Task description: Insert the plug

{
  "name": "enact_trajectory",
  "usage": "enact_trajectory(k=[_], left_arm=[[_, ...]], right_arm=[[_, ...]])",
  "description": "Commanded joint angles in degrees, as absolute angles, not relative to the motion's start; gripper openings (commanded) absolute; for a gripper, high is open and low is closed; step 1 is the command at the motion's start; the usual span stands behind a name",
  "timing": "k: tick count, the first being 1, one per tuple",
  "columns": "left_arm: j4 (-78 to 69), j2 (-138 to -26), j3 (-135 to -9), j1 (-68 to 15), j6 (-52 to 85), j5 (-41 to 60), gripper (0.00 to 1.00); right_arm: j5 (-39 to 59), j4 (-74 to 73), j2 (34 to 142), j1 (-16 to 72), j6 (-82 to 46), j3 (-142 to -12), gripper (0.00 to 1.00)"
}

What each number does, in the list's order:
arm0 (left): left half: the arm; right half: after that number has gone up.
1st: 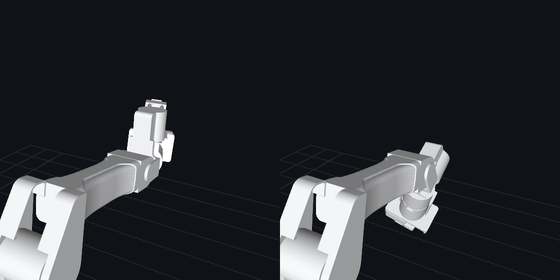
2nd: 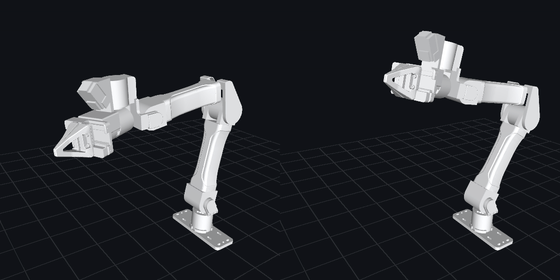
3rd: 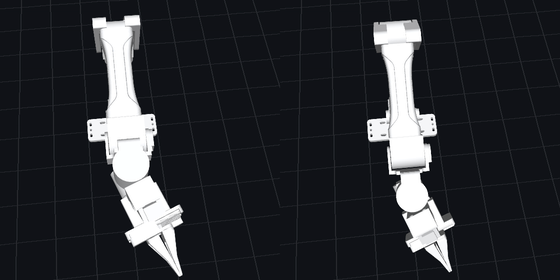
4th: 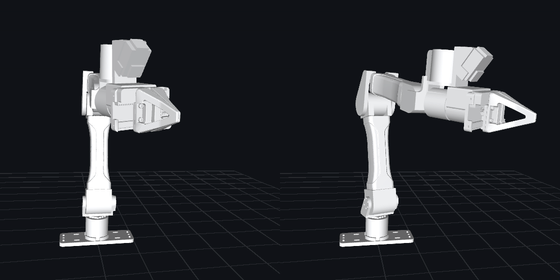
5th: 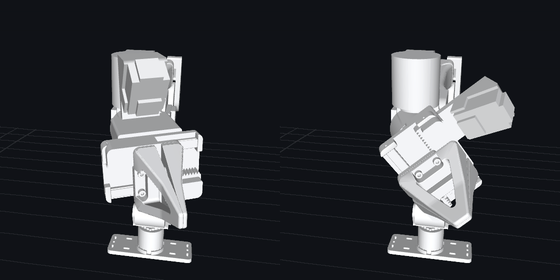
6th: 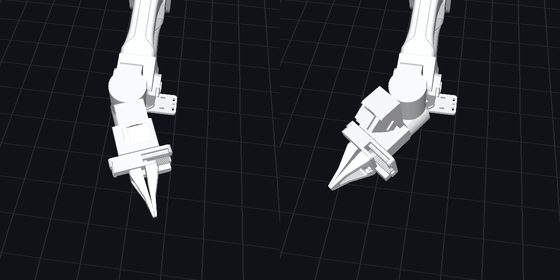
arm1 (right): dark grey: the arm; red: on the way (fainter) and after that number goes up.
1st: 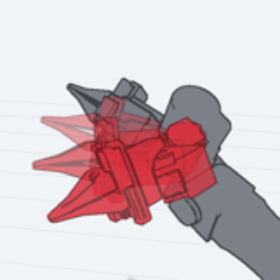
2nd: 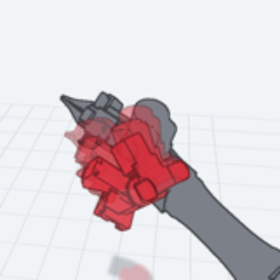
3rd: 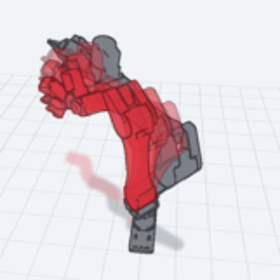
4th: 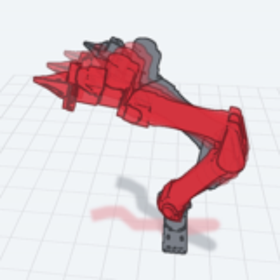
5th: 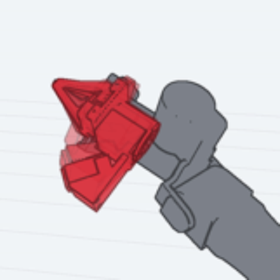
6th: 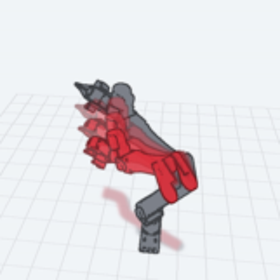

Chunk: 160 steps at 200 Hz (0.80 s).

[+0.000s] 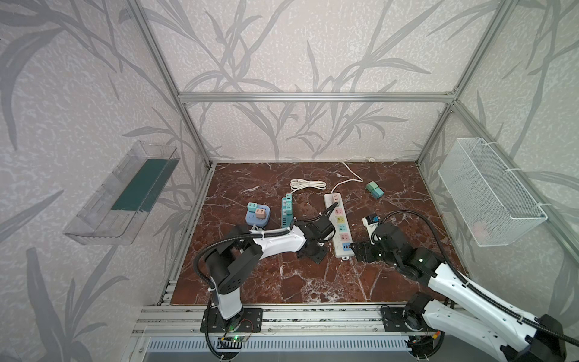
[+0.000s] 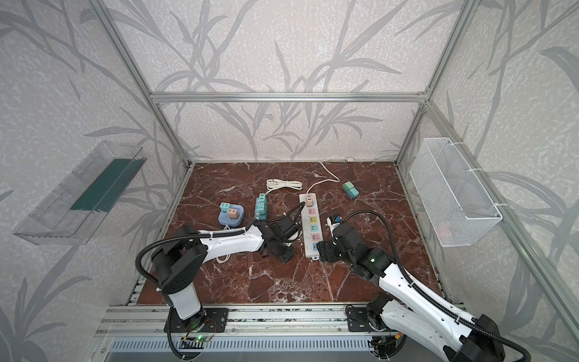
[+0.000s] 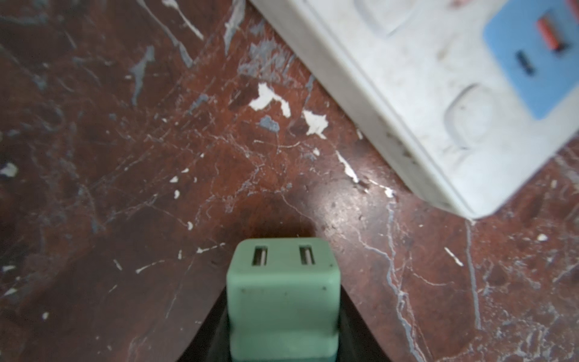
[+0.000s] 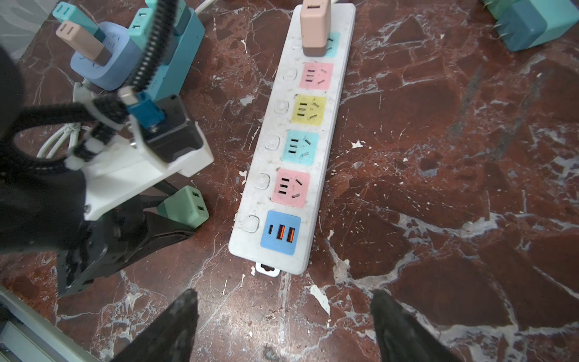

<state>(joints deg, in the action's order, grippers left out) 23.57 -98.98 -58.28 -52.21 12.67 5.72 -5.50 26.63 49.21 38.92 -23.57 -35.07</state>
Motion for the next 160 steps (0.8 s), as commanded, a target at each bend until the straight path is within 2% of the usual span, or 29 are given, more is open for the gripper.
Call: enact_trajectory(k=[1, 9, 23, 50, 68, 79, 103, 125, 160], left_arm=[[7.22, -90.88, -51.27, -53.44, 13.36, 5.33, 0.25], [1.37, -88.64, -48.23, -54.19, 12.94, 4.43, 0.23], [-5.48, -85.55, -44.51, -55.71, 11.25, 1.45, 0.21], [-19.92, -81.86, -37.72, -59.16, 3.18, -1.28, 0.18], [-33.71, -81.48, -32.15, -61.06, -2.65, -3.31, 0.16], [-39.86, -81.56, -29.59, -61.30, -4.05, -3.11, 0.16], [-42.98, -81.56, -28.40, -61.41, -5.00, -1.39, 0.16], [-44.28, -82.06, -28.13, -61.65, -5.70, -0.38, 0.16], [-45.60, -82.87, -28.12, -61.88, -5.45, 0.79, 0.16]], right_arm=[[-6.51, 29.91, 48.08, 38.59, -26.46, -36.99, 0.85], [-5.34, 30.27, 48.14, 38.51, -26.79, -37.77, 0.82], [-1.75, 30.41, 48.66, 38.51, -26.72, -39.21, 0.71], [6.68, 28.68, 50.21, 38.50, -25.93, -42.09, 0.32], [11.51, 27.54, 51.57, 38.51, -25.93, -43.54, 0.20], [12.99, 27.86, 52.42, 38.50, -26.02, -44.49, 0.20], [16.90, 27.31, 54.67, 38.78, -25.77, -45.27, 0.38], [16.91, 27.12, 56.52, 40.27, -25.66, -45.47, 0.46], [18.69, 24.88, 58.73, 41.13, -25.50, -44.65, 0.50]])
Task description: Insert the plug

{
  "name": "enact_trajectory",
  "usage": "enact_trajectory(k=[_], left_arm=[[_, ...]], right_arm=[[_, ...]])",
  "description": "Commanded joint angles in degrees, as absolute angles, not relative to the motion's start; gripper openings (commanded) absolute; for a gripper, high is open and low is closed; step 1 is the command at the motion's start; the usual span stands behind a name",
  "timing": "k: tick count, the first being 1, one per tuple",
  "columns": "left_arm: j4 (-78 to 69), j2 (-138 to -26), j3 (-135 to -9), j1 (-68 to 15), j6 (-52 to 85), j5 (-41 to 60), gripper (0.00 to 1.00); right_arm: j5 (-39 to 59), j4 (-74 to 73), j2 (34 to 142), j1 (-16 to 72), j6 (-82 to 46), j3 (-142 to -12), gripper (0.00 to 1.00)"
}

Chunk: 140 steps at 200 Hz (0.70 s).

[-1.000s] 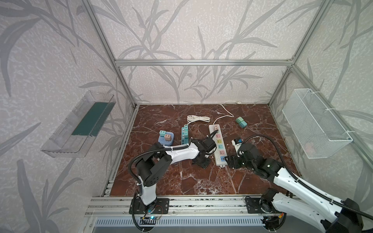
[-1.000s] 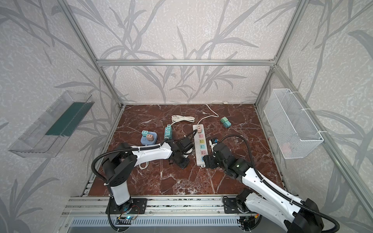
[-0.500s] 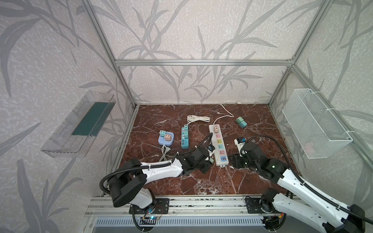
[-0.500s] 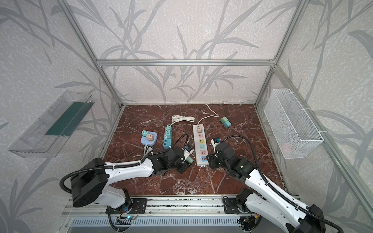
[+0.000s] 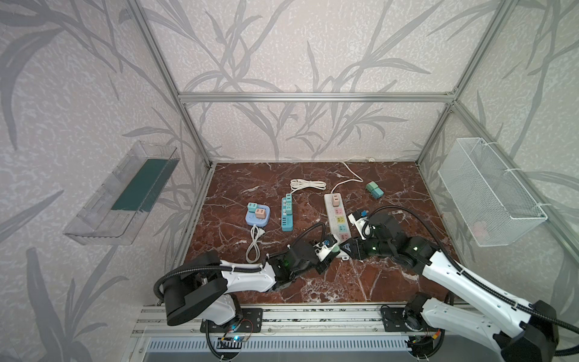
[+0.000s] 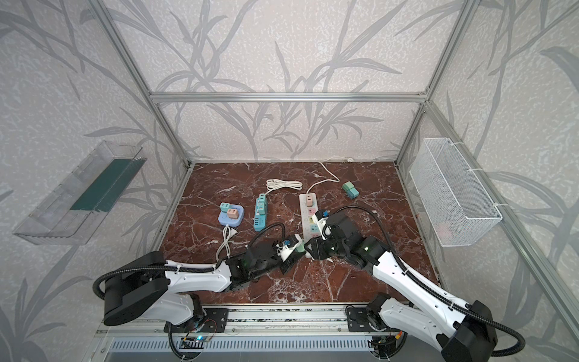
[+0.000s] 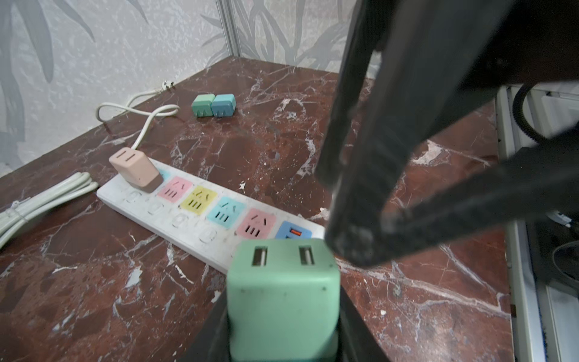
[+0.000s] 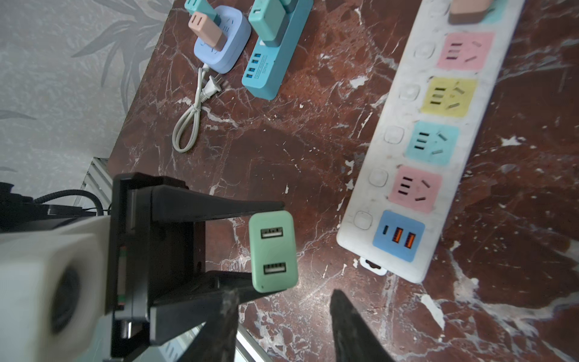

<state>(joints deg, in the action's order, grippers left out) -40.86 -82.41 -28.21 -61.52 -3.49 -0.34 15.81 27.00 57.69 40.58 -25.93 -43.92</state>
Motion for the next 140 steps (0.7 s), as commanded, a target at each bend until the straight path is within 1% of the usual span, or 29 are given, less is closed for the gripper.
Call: enact_trajectory(k=[1, 20, 36, 57, 69, 91, 101, 109, 115, 125, 140], left_arm=[[-45.61, -82.92, -28.12, -61.88, -5.40, 0.74, 0.16], [-45.38, -82.81, -28.06, -62.12, -5.36, 0.69, 0.16], [-45.39, -82.58, -27.87, -62.16, -5.21, 0.92, 0.16], [-45.36, -82.20, -27.60, -62.20, -5.31, 1.14, 0.16], [-45.38, -81.93, -27.55, -62.25, -5.34, 1.19, 0.16], [-45.40, -81.65, -27.42, -62.29, -5.42, 0.46, 0.17], [-45.32, -81.65, -27.42, -62.31, -5.19, -0.24, 0.24], [-45.41, -81.56, -27.34, -62.26, -5.10, -0.66, 0.36], [-45.50, -81.50, -27.20, -62.29, -4.76, -1.27, 0.45], [-45.69, -81.14, -26.84, -62.31, -3.93, -2.69, 0.52], [-47.04, -80.12, -25.59, -62.30, -2.06, -5.92, 0.70]], right_arm=[[18.71, 24.83, 58.81, 41.13, -25.45, -44.69, 0.50], [19.59, 23.29, 60.04, 41.18, -25.60, -44.15, 0.50], [20.96, 21.61, 61.17, 41.18, -25.92, -43.90, 0.48], [21.99, 20.38, 62.34, 41.13, -26.17, -44.23, 0.38], [22.56, 20.04, 62.75, 41.13, -26.24, -44.38, 0.35], [22.94, 20.46, 62.69, 41.13, -26.03, -44.74, 0.21], [23.04, 20.48, 62.24, 41.13, -25.95, -44.65, 0.15], [23.05, 20.48, 61.81, 41.13, -25.93, -44.69, 0.11], [22.91, 20.55, 61.57, 41.13, -25.97, -44.69, 0.09], [22.38, 20.59, 61.23, 41.13, -25.84, -44.91, 0.07], [20.11, 20.80, 60.92, 41.13, -25.51, -45.33, 0.06]])
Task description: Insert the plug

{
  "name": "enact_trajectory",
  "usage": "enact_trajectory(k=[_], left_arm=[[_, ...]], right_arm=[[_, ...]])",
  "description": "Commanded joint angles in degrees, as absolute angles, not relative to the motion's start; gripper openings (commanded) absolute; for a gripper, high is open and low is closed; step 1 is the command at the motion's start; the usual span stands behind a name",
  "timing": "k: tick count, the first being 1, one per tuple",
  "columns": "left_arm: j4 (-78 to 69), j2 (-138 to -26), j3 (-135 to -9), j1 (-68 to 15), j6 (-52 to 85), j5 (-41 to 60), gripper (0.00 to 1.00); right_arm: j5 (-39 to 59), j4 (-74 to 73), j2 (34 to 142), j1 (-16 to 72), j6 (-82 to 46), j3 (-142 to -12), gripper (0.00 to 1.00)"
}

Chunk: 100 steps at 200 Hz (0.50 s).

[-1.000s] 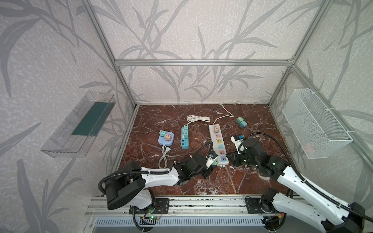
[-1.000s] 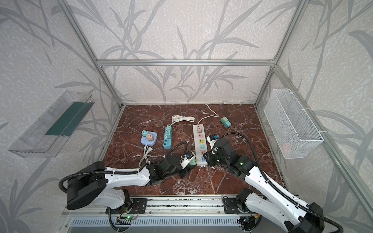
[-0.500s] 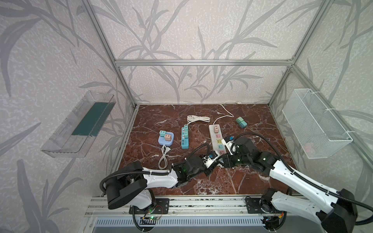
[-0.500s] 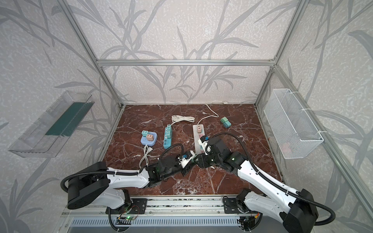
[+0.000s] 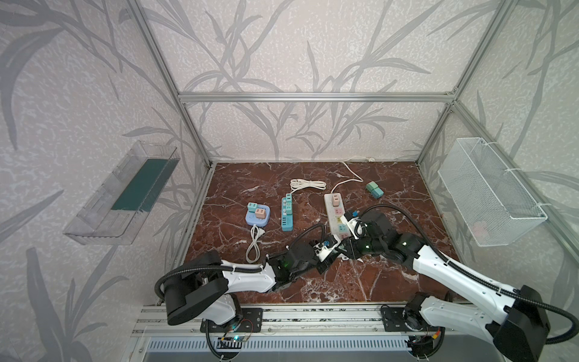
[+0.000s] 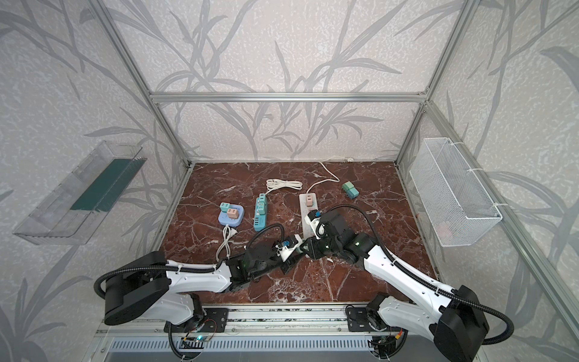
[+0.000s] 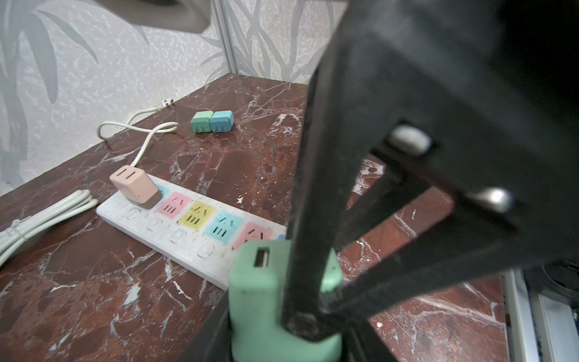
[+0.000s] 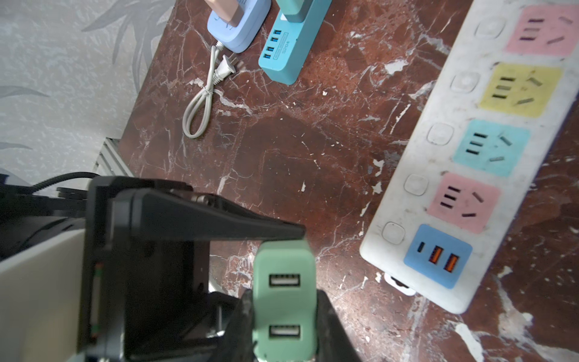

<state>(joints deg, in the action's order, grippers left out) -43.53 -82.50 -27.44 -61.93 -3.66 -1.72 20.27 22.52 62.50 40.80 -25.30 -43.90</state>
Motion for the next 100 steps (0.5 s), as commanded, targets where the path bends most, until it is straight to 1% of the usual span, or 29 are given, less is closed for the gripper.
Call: enact_trajectory(k=[1, 4, 10, 29, 48, 60, 77, 100], left_arm=[[-47.16, -79.96, -25.41, -62.26, -1.95, -6.08, 0.71], [-47.62, -79.67, -25.06, -62.29, -1.66, -6.62, 0.75], [-48.68, -78.95, -24.05, -62.25, -1.08, -7.65, 0.76], [-51.58, -75.87, -20.30, -62.31, 1.71, -12.71, 0.78], [-50.99, -71.28, -16.98, -62.23, 5.49, -21.89, 0.78], [-47.08, -67.27, -15.69, -62.21, 8.39, -27.15, 0.78], [-37.38, -60.93, -15.55, -62.18, 12.75, -32.85, 0.78], [-29.92, -52.85, -14.18, -62.09, 15.12, -34.84, 0.78]], right_arm=[[19.85, 20.82, 60.96, 41.13, -25.46, -45.43, 0.06], [19.19, 20.98, 60.98, 41.13, -25.34, -45.58, 0.05], [17.70, 21.34, 61.12, 41.11, -25.03, -46.02, 0.05], [11.33, 22.67, 62.53, 41.16, -23.71, -48.27, 0.03], [2.93, 23.63, 65.88, 41.09, -21.81, -51.83, 0.03], [-2.76, 23.73, 68.81, 41.14, -20.76, -53.95, 0.03], [-11.04, 24.56, 74.51, 40.87, -20.20, -57.76, 0.02], [-14.61, 24.11, 82.41, 39.73, -19.47, -62.58, 0.01]])
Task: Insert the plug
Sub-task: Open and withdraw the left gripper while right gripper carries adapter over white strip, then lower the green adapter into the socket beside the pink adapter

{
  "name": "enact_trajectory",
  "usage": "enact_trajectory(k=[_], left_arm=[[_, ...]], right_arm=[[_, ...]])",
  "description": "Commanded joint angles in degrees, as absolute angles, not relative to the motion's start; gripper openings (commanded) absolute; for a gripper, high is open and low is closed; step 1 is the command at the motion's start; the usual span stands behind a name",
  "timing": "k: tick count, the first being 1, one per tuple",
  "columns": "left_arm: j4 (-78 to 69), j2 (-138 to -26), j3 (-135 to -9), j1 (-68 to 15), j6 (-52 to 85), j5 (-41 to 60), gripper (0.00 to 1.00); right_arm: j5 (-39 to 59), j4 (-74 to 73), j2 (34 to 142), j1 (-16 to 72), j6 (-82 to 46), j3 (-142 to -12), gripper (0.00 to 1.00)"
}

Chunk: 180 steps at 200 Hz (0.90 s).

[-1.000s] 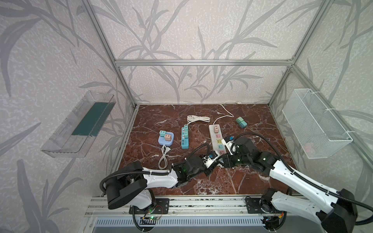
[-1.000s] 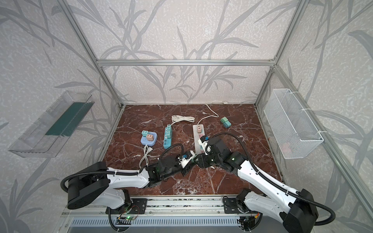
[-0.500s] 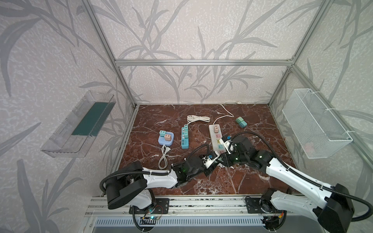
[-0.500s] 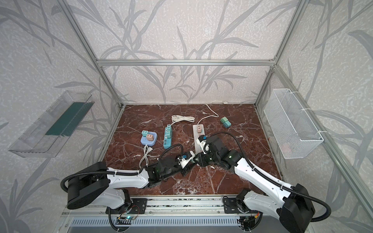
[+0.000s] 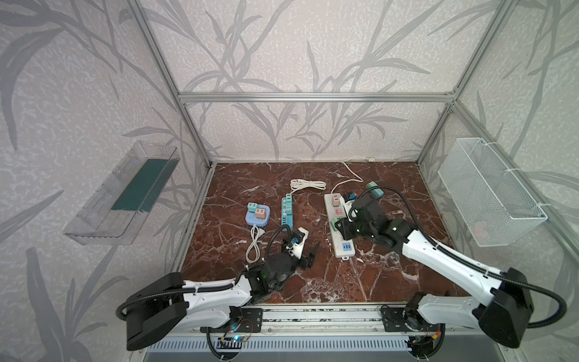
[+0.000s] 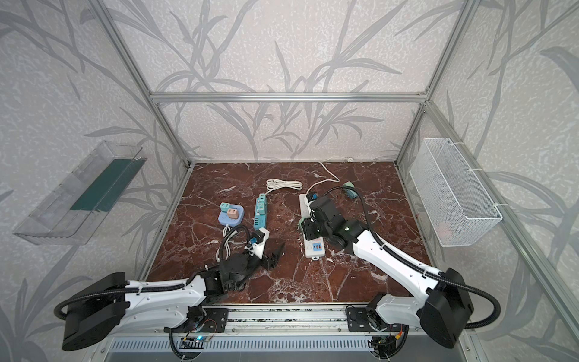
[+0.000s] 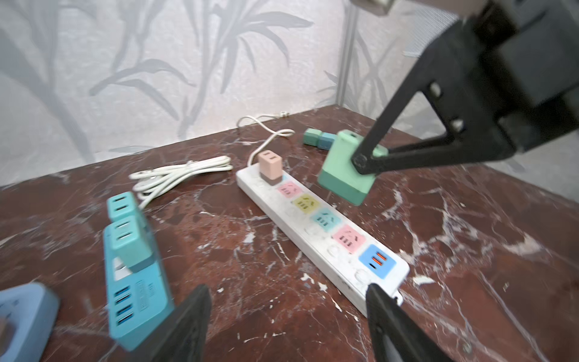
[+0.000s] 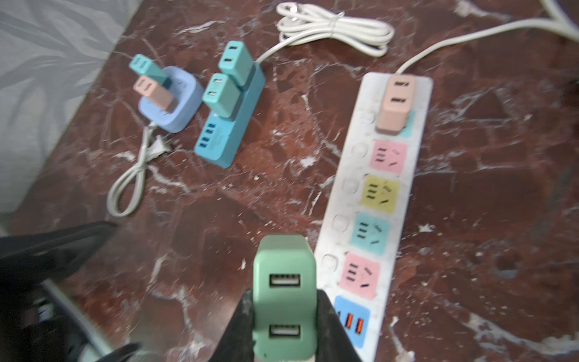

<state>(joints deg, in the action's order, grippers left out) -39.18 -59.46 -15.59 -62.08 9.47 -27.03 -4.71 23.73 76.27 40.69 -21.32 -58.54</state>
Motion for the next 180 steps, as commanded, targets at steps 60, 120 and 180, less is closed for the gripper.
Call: enact_trajectory(k=[60, 120, 180], left_arm=[[-21.12, -35.94, -10.19, -61.67, 18.54, -39.62, 0.79], [-19.61, -32.37, -9.64, -61.37, 17.24, -39.94, 0.81], [-20.73, -34.03, -10.80, -61.25, 16.35, -38.43, 0.82]], right_arm=[[-14.33, 18.08, 94.95, 35.04, -19.59, -68.69, 0.01], [-13.20, 18.50, 103.11, 32.46, -20.76, -72.47, 0.00], [-13.06, 21.81, 105.90, 32.42, -23.24, -75.08, 0.00]])
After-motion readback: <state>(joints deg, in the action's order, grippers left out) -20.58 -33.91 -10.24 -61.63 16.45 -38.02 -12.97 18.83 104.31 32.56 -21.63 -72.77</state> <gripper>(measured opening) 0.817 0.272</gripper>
